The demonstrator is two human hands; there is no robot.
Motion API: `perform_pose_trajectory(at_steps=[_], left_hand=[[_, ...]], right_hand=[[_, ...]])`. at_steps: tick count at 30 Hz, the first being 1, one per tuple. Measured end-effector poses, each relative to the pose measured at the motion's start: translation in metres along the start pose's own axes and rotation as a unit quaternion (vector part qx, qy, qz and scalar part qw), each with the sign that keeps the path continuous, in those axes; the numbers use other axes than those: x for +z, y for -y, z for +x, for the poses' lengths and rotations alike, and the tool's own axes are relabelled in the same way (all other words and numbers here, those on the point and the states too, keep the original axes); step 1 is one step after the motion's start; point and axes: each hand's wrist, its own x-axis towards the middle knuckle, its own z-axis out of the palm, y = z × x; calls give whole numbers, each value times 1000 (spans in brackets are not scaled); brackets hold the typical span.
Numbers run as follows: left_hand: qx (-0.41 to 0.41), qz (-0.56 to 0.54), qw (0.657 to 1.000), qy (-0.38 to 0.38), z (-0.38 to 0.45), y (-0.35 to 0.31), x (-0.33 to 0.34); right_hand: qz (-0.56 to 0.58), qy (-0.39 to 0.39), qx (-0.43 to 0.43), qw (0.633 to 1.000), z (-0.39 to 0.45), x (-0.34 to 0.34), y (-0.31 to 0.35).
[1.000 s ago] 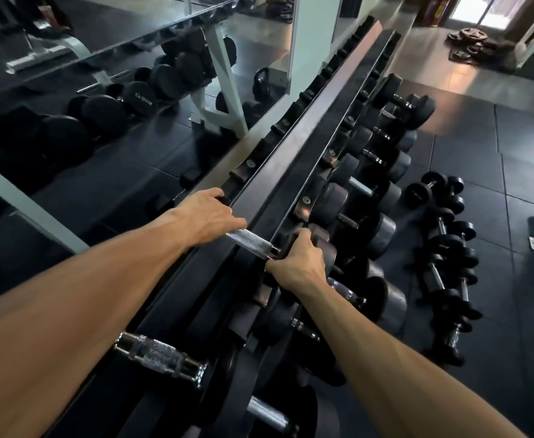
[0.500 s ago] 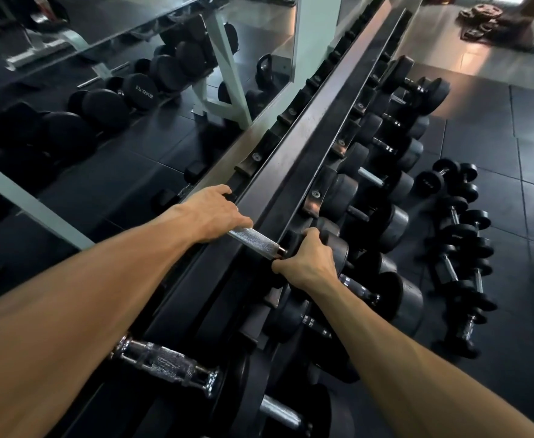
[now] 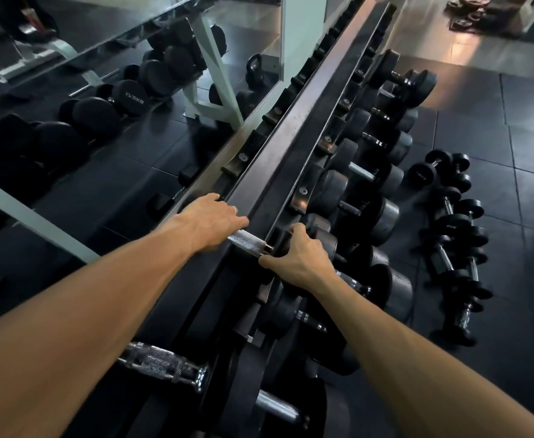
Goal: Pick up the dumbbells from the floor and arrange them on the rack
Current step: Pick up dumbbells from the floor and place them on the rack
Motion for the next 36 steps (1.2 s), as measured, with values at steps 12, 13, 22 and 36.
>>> perform_pose_trajectory(at_steps=[12,13,22,36], left_hand=[[-37,-174,975,-134,-5,-82,-73],[-42,-182,972,-144,-2,-95,-81],[-77,-267,933,-227,45,-252,-165],[-25,-259,943,-208,196,-427,-283]], right_hand=[[-82,-106,-49,990,-36,-134,-67],[-90,-117,-49,988,-41,-149,-77],[-168,-165,-87,968,-88,-278,-198],[-315,-180,-79,928,-87,-450,-381]])
